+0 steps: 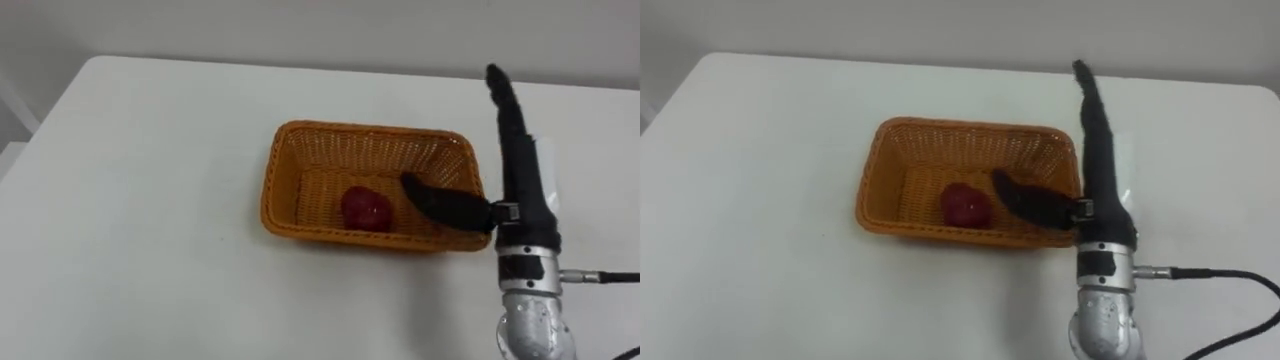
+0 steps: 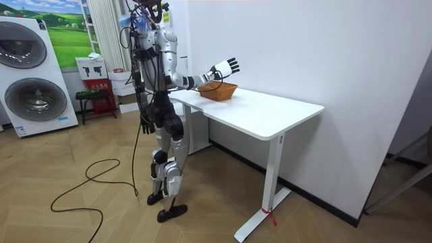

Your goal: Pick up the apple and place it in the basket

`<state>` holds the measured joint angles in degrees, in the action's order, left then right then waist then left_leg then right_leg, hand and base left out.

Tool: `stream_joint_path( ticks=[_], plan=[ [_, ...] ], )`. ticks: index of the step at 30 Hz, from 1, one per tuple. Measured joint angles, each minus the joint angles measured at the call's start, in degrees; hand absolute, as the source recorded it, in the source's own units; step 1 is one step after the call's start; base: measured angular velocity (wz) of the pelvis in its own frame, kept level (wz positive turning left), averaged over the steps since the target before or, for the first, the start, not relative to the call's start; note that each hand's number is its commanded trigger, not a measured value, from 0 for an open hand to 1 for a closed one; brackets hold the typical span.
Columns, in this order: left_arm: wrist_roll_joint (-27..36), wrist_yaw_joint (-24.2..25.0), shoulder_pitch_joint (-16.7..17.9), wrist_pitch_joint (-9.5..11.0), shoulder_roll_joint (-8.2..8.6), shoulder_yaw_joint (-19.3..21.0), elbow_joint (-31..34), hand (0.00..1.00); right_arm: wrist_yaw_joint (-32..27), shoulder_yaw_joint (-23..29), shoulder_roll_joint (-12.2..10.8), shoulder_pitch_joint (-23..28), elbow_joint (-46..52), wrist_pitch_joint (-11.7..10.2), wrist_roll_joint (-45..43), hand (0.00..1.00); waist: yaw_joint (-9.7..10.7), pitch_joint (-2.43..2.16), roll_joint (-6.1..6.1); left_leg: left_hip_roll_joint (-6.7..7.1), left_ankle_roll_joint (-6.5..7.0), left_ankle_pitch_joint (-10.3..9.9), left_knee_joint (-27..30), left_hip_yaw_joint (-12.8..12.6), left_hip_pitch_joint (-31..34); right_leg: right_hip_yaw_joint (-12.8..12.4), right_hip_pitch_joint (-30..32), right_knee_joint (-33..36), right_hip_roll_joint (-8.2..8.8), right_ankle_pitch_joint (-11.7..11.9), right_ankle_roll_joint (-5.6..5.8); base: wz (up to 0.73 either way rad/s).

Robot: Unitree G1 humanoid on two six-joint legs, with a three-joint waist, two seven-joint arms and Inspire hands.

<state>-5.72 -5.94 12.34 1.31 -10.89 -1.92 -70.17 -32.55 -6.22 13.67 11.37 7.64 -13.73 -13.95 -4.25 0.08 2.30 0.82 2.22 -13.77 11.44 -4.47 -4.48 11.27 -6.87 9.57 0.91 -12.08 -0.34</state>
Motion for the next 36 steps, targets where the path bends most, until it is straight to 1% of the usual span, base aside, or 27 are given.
stream_joint_path(
  ticks=[1, 2, 4, 8, 10, 11, 12, 13, 14, 15, 16, 17, 18, 19, 20, 21, 22, 23, 24, 25, 28, 30, 32, 33, 34, 35, 36],
  plan=[
    [-0.04, -0.01, 0.63, 0.06, -0.02, 2.11, 0.56, 0.00, -1.53, 3.33, 0.00, -0.10, 0.13, 0.00, -0.05, 0.00, 0.08, -0.11, 0.19, 0.01, 0.00, 0.00, 0.00, 0.04, 0.03, -0.02, 0.01, 0.00, -0.01, 0.00, 0.00, 0.04],
    [-0.04, -0.01, 1.03, 0.14, -0.07, 3.22, 0.76, 0.00, -2.51, 5.02, 0.03, -0.18, 0.13, 0.00, -0.05, 0.00, 0.15, -0.18, 0.28, 0.01, 0.00, 0.00, 0.00, 0.05, 0.02, -0.02, 0.00, 0.00, -0.01, 0.00, 0.00, 0.00],
    [-0.02, -0.16, 2.82, 0.26, -0.64, 5.25, 1.24, 0.00, -7.06, 10.24, 0.28, -0.17, 0.22, -0.20, 0.01, 0.00, 1.24, -0.44, 0.67, 0.01, 0.00, 0.00, -0.02, 0.06, -0.19, -0.04, -0.15, 0.02, -0.01, 0.00, 0.00, 0.00],
    [-0.30, -0.30, 4.30, 0.17, -0.89, 6.30, 1.58, 0.00, -12.71, 16.72, 0.69, -0.14, -0.53, -0.54, 1.74, 0.00, 3.07, -0.39, 0.81, 0.02, 0.00, 0.00, 0.04, 0.01, -0.29, -0.12, -0.25, 0.01, -0.02, 0.00, 0.00, 0.00],
    [-0.59, -1.34, 4.41, 0.20, -0.98, 8.14, 2.20, 0.00, -16.03, 21.25, 1.51, -0.14, -2.09, -0.70, 7.23, 0.00, 3.95, -0.34, 1.10, 0.01, 0.00, 0.00, 0.20, 0.02, -0.26, -0.10, -0.20, 0.02, -0.01, 0.00, 0.00, 0.00],
    [-0.56, -1.59, 4.58, 0.23, -1.08, 8.53, 2.53, 0.00, -16.93, 22.45, 1.76, -0.11, -2.69, -0.70, 8.98, 0.00, 4.13, -0.32, 1.13, 0.00, 0.00, 0.00, 0.20, 0.01, -0.23, -0.10, -0.27, 0.04, -0.02, 0.00, 0.00, 0.00],
    [-0.53, -2.54, 5.23, 0.23, -1.29, 8.62, 3.31, 0.00, -19.02, 24.49, 2.17, 0.07, -4.50, -0.82, 11.62, 0.00, 4.52, -0.29, 1.09, -0.01, 0.00, 0.00, 0.31, 0.04, -0.32, -0.07, -0.48, 0.04, -0.01, 0.00, 0.00, 0.00],
    [-0.47, -3.35, 5.76, 0.26, -1.48, 8.61, 3.84, 0.00, -21.06, 26.11, 2.69, 0.05, -7.43, -0.86, 14.35, 0.00, 5.12, -0.32, 1.55, -0.03, 0.00, 0.00, 0.32, 0.04, -0.45, -0.13, -0.56, 0.11, 0.00, 0.00, 0.00, 0.00],
    [-0.44, -3.66, 5.87, 0.24, -1.50, 8.77, 3.91, 0.00, -21.83, 26.89, 2.81, 0.04, -8.98, -0.86, 16.09, 0.00, 5.35, -0.33, 1.30, -0.05, 0.00, 0.00, 0.33, -0.06, -0.47, -0.23, -0.49, 0.11, -0.01, 0.00, 0.00, -0.04],
    [-0.54, -3.70, 6.16, 0.11, -1.49, 9.15, 4.31, 0.00, -22.91, 28.32, 2.80, 0.27, -12.50, -0.85, 18.96, 0.00, 5.77, -0.30, 1.46, -0.07, 0.00, 0.00, 0.35, -0.16, -0.42, -0.57, -0.39, 0.09, -0.01, 0.00, -0.01, -0.07],
    [-0.71, -3.61, 6.28, -0.24, -1.30, 9.81, 4.84, 0.00, -23.61, 29.38, 2.77, 0.89, -16.28, -0.60, 22.49, 0.00, 6.07, -0.44, 1.77, -0.05, 0.00, 0.00, 0.37, -0.04, -0.32, -0.71, -0.27, 0.15, 0.01, 0.00, -0.01, -0.05],
    [-0.75, -3.59, 6.26, -0.48, -1.11, 10.20, 5.08, 0.00, -23.59, 30.00, 2.72, 1.12, -17.97, -0.35, 24.49, 0.00, 6.25, -0.39, 1.65, -0.07, 0.00, 0.00, 0.38, -0.04, -0.20, -0.77, -0.16, 0.21, 0.02, 0.00, -0.01, -0.03],
    [-0.75, -3.44, 6.26, -0.69, -0.87, 10.59, 5.36, 0.00, -23.55, 31.19, 2.72, 1.10, -21.07, 0.08, 28.82, 0.00, 6.74, -0.40, 1.64, -0.14, 0.01, 0.00, 0.35, -0.07, -0.03, -1.06, -0.01, 0.23, 0.04, 0.00, -0.01, 0.00],
    [-0.73, -3.40, 6.20, -0.80, -0.82, 11.09, 5.52, 0.00, -23.30, 32.41, 2.75, 1.01, -24.99, 0.05, 32.53, 0.00, 7.29, -0.29, 1.40, -0.16, 0.02, -0.01, 0.34, 0.03, 0.16, -1.07, 0.04, 0.21, 0.07, 0.01, -0.01, 0.00],
    [-0.73, -3.40, 6.21, -0.90, -0.85, 11.42, 5.76, 0.00, -23.10, 32.95, 2.76, 1.03, -27.37, 0.07, 34.16, 0.00, 7.49, -0.33, 1.34, -0.16, 0.03, -0.02, 0.29, 0.05, 0.26, -1.01, 0.04, 0.22, 0.08, 0.01, -0.02, 0.00],
    [-0.74, -3.34, 6.22, -0.98, -0.82, 12.42, 6.19, 0.00, -22.66, 33.80, 2.74, 1.11, -31.92, 0.19, 37.69, 0.00, 7.71, -0.31, 1.42, -0.14, 0.03, -0.02, 0.22, -0.10, 0.26, -1.03, 0.04, 0.24, 0.07, 0.01, -0.02, 0.00],
    [-0.71, -3.18, 6.29, -1.06, -0.82, 12.94, 6.46, 0.00, -21.80, 34.66, 2.76, 1.09, -35.81, 0.87, 40.97, 0.00, 8.18, -0.30, 1.44, -0.07, 0.03, -0.02, 0.13, -0.01, 0.27, -1.00, 0.04, 0.28, 0.08, 0.01, -0.02, 0.00],
    [-0.69, -3.14, 6.38, -1.13, -0.82, 13.11, 6.66, 0.00, -21.36, 35.07, 2.78, 1.03, -38.06, 1.12, 42.67, 0.00, 8.51, -0.31, 1.44, -0.07, 0.03, -0.02, 0.11, 0.04, 0.27, -1.00, 0.04, 0.28, 0.07, 0.01, -0.02, 0.00],
    [-0.70, -3.13, 6.42, -1.17, -0.83, 13.75, 6.90, 0.00, -20.59, 35.26, 2.85, 1.15, -42.70, 1.42, 45.38, 0.00, 8.67, -0.50, 1.20, -0.06, 0.03, -0.02, 0.12, 0.03, 0.25, -0.99, 0.04, 0.30, 0.05, 0.01, -0.02, 0.00],
    [-0.73, -3.14, 6.42, -1.24, -0.78, 14.56, 7.31, 0.00, -19.76, 35.22, 2.67, 1.60, -46.46, 2.45, 47.31, 0.00, 8.70, -0.64, 1.19, -0.01, 0.03, -0.02, 0.17, -0.08, 0.19, -1.09, 0.04, 0.41, -0.01, 0.01, -0.02, 0.00],
    [-0.75, -3.15, 6.42, -1.95, -0.66, 15.08, 7.86, 0.00, -17.36, 34.44, 1.94, 2.67, -52.87, 4.84, 50.69, 0.00, 8.61, -0.54, 0.60, -0.03, 0.02, -0.02, 0.08, -0.21, -0.03, -1.90, 0.05, 0.48, -0.13, -0.01, -0.04, -0.06],
    [-0.76, -3.03, 6.38, -2.36, -0.49, 15.09, 7.86, 0.00, -16.39, 34.39, 1.31, 2.78, -55.18, 5.79, 51.99, 0.00, 8.46, -0.57, 0.43, -0.04, 0.02, -0.02, 0.08, -0.33, -0.11, -2.09, 0.06, 0.48, -0.12, -0.01, -0.04, -0.05],
    [-0.94, -2.92, 6.36, -2.67, -0.29, 15.13, 7.86, 0.00, -16.10, 33.46, 0.49, 2.75, -57.49, 5.84, 52.09, 0.00, 8.26, -0.54, 0.43, 0.01, 0.02, -0.02, 0.30, -0.30, -0.10, -2.41, 0.00, 0.41, -0.14, 0.00, -0.04, 0.00],
    [-1.38, -2.84, 6.36, -2.70, -0.03, 15.13, 7.87, 0.00, -15.92, 31.79, -0.13, 2.79, -59.05, 5.94, 51.03, 0.00, 8.14, -0.43, 0.41, 0.04, 0.03, -0.02, 0.29, -0.29, -0.08, -2.67, 0.00, 0.42, -0.16, 0.00, -0.04, 0.00],
    [-1.52, -2.34, 6.29, -2.74, 0.14, 15.06, 7.87, 0.00, -15.56, 29.47, -0.84, 2.87, -60.69, 6.28, 48.79, 0.00, 7.57, -0.35, 0.35, 0.01, 0.03, -0.02, 0.27, -0.30, -0.08, -2.78, 0.01, 0.39, -0.17, 0.02, -0.07, 0.00],
    [-1.55, -2.16, 6.18, -2.81, 0.23, 14.96, 7.85, 0.00, -15.09, 28.47, -1.19, 2.89, -61.55, 6.54, 47.73, 0.00, 7.26, -0.35, 0.37, -0.02, 0.04, -0.02, 0.27, -0.30, -0.10, -2.84, 0.01, 0.39, -0.17, 0.02, -0.08, 0.00],
    [-1.53, -1.91, 6.05, -2.99, 0.45, 14.95, 7.81, 0.00, -13.99, 27.04, -1.74, 2.71, -62.91, 7.27, 46.21, 0.00, 6.92, -0.35, 0.40, -0.10, 0.04, -0.02, 0.19, -0.25, -0.22, -2.83, -0.04, 0.42, -0.14, 0.02, -0.08, 0.00]
  ],
)
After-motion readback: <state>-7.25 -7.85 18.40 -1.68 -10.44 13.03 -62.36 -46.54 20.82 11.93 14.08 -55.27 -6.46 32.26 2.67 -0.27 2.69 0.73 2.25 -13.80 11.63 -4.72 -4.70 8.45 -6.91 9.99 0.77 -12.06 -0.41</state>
